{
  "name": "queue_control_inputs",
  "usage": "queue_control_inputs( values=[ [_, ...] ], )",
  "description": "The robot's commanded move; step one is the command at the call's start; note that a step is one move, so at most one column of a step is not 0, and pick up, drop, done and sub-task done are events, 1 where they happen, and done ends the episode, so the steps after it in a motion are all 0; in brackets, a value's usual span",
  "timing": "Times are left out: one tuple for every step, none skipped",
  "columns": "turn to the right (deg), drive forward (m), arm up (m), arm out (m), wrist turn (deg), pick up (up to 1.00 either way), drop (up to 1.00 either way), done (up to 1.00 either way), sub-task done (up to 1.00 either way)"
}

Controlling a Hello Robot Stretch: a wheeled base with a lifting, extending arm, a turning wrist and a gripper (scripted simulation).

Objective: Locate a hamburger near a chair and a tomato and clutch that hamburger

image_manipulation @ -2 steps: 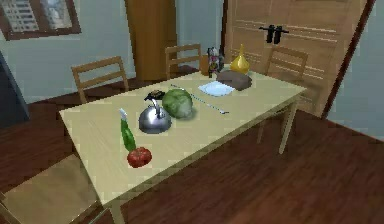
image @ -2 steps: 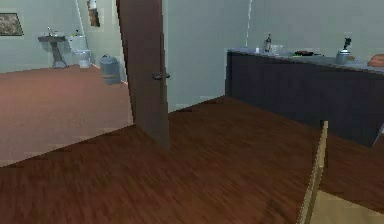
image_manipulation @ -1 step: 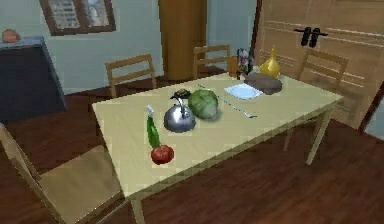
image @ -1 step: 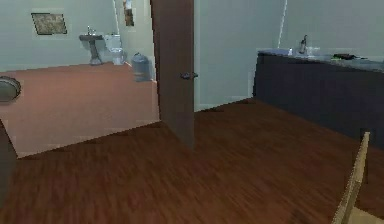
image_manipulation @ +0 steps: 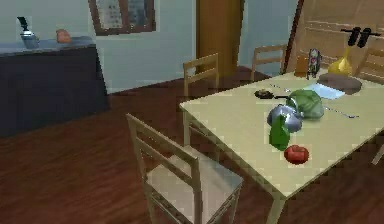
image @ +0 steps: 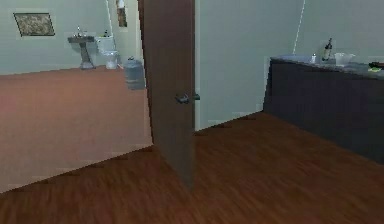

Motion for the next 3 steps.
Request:
queue_control_inputs(
  values=[
    [-30.0,0.0,0.0,0.0,0.0,0.0,0.0,0.0,0.0],
    [0.0,0.05,0.0,0.0,0.0,0.0,0.0,0.0,0.0],
    [45.0,0.0,0.0,0.0,0.0,0.0,0.0,0.0,0.0]
  ],
)
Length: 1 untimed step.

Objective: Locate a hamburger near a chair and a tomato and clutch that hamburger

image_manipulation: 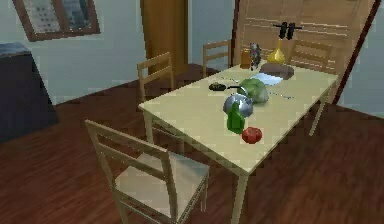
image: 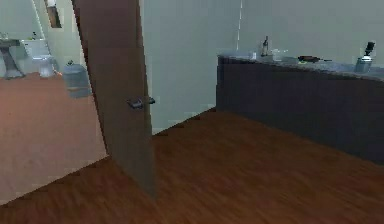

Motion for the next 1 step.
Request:
queue_control_inputs(
  values=[
    [27.0,0.0,0.0,0.0,0.0,0.0,0.0,0.0,0.0]
  ],
)
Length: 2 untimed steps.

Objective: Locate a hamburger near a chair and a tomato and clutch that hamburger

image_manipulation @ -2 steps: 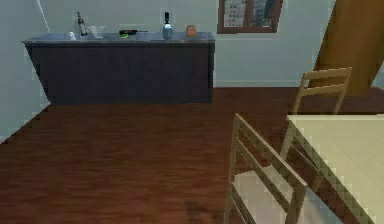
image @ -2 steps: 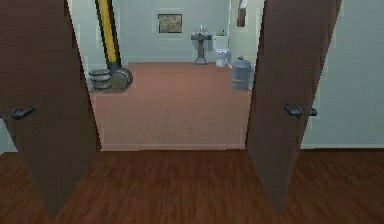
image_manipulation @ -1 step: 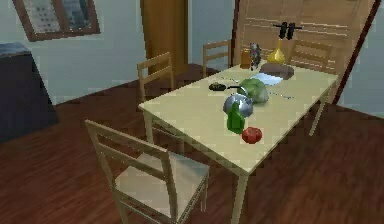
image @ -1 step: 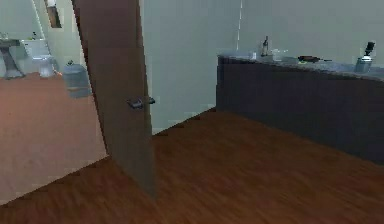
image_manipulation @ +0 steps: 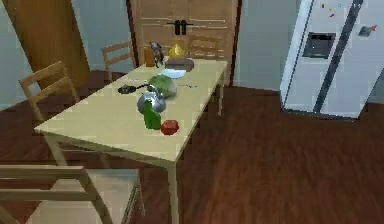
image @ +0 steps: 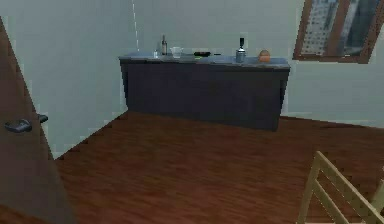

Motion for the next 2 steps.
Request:
queue_control_inputs(
  values=[
    [0.0,1.0,0.0,0.0,0.0,0.0,0.0,0.0,0.0],
    [6.0,0.0,0.0,0.0,0.0,0.0,0.0,0.0,0.0]
  ],
)
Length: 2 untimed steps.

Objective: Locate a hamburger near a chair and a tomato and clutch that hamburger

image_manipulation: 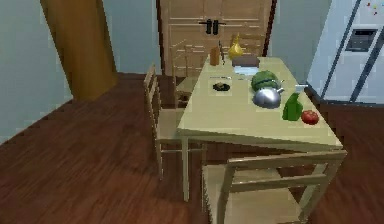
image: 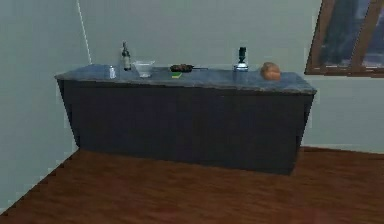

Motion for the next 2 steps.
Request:
queue_control_inputs(
  values=[
    [0.0,0.2,0.0,0.0,0.0,0.0,0.0,0.0,0.0],
    [45.0,0.0,0.0,0.0,0.0,0.0,0.0,0.0,0.0]
  ],
)
